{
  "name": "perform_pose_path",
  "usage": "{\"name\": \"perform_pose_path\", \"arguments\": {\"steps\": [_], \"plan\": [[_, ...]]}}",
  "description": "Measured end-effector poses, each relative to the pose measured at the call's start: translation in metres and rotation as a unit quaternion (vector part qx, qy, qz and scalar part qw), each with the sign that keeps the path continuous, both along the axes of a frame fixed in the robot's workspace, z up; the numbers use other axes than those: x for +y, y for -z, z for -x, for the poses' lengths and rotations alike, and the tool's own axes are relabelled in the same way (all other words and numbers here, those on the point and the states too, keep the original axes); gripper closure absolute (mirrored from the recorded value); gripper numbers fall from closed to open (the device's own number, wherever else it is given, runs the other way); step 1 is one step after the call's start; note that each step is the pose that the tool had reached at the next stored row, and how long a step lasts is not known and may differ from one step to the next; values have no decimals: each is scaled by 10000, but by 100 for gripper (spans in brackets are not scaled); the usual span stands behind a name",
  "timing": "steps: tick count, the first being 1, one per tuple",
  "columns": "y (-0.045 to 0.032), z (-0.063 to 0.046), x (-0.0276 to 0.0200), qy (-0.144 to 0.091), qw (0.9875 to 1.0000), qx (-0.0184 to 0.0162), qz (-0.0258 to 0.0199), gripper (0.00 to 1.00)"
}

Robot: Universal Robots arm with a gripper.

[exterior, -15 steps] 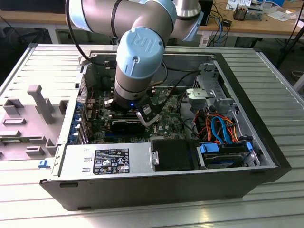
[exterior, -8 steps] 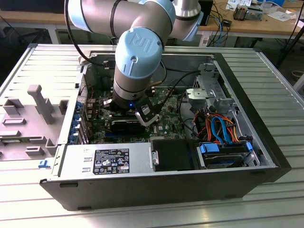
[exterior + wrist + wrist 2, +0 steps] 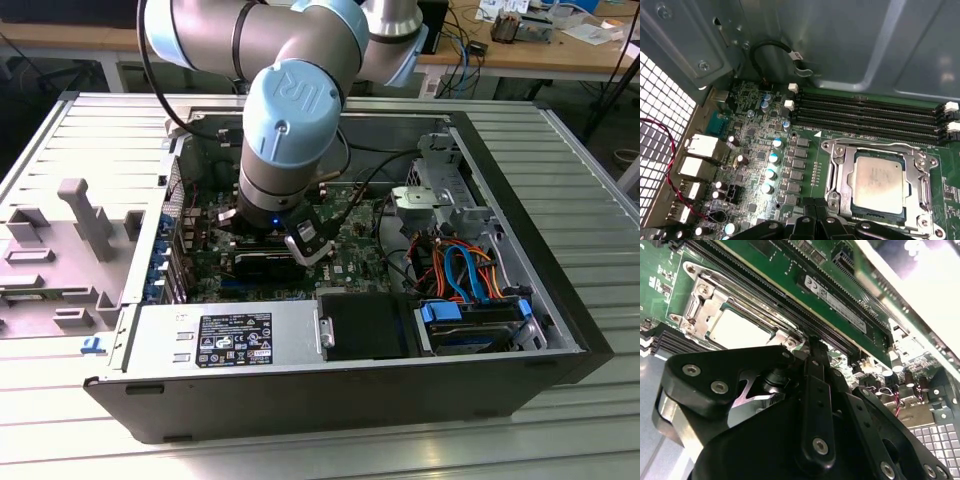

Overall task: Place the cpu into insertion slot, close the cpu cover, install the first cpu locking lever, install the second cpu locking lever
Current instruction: 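Install the second cpu locking lever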

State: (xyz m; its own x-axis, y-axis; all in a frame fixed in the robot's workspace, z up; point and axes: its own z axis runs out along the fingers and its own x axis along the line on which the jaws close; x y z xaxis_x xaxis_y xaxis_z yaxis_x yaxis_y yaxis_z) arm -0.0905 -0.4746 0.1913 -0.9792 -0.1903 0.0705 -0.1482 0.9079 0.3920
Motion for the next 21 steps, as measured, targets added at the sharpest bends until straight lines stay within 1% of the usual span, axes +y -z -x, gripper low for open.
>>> {"name": "perform_pose_path", "arguments": {"steps": [3,5,8,10,11,12,13,14,15,16,18,19,21], "plan": [[3,1,-11,1,10000,0,5,89],[2,1,-24,2,10000,-1,21,89],[-58,-1,-27,0,10000,0,26,89],[-71,-19,-25,-1,10000,2,23,89],[-71,-45,-21,1,10000,12,23,89],[-71,-104,-10,0,10000,43,21,89],[-71,-190,9,1,10000,93,8,89],[-71,-236,24,0,9999,116,-1,89],[-71,-269,39,0,9999,132,-8,89],[-67,-314,77,0,9999,153,-23,89],[-61,-366,133,0,9998,171,-40,89],[-55,-397,190,0,9998,183,-43,89],[-50,-420,333,0,9998,189,-44,89]]}}
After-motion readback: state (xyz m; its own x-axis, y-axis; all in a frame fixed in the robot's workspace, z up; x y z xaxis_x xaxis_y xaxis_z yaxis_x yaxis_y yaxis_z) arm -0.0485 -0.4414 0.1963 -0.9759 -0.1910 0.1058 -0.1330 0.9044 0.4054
